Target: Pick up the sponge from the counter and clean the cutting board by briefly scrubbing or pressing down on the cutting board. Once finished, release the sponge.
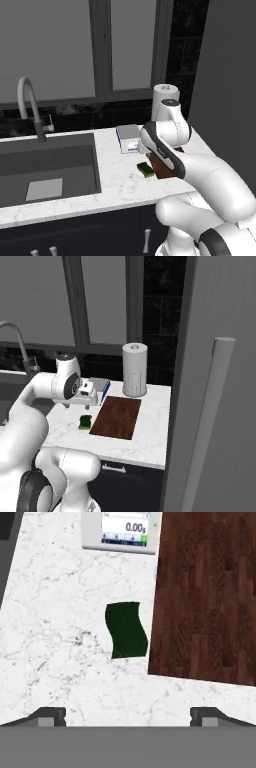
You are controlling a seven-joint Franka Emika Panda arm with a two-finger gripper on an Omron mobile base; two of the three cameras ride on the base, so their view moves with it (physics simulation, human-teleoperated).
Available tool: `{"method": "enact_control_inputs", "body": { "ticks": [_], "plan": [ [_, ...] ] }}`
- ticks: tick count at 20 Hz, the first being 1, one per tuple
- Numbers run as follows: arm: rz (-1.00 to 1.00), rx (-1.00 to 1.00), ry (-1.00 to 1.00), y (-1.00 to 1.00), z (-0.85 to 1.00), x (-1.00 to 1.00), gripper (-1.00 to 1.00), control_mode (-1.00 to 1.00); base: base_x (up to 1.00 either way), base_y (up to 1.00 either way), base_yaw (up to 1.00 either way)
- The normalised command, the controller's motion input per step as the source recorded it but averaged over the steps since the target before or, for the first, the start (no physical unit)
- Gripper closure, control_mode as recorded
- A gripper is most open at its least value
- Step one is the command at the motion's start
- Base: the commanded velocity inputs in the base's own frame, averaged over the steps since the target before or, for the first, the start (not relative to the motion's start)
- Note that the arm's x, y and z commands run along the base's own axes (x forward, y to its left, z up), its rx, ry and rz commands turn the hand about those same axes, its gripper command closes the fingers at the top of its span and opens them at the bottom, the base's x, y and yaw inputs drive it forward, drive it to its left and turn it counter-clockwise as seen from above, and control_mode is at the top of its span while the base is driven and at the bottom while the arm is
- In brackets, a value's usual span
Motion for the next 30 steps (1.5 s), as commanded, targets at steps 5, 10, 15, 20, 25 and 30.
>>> {"method": "enact_control_inputs", "body": {
  "ticks": [5,10,15,20,25,30],
  "plan": [
    [0.05,0.00,0.11,0.11,-0.38,0.25,-1.00,-1.00,0.00,0.00,0.00],
    [0.01,0.00,0.01,0.02,-0.44,0.13,-1.00,-1.00,0.00,0.00,0.00],
    [0.01,0.00,0.00,0.00,-0.45,0.13,-1.00,-1.00,0.00,0.00,0.00],
    [0.02,-0.01,0.00,0.00,-0.38,0.16,-1.00,-1.00,0.00,0.00,0.00],
    [0.02,0.00,0.00,0.00,-0.24,0.16,-1.00,-1.00,0.00,0.00,0.00],
    [0.02,0.00,0.00,0.00,-0.21,0.17,-1.00,-1.00,0.00,0.00,0.00]
  ]
}}
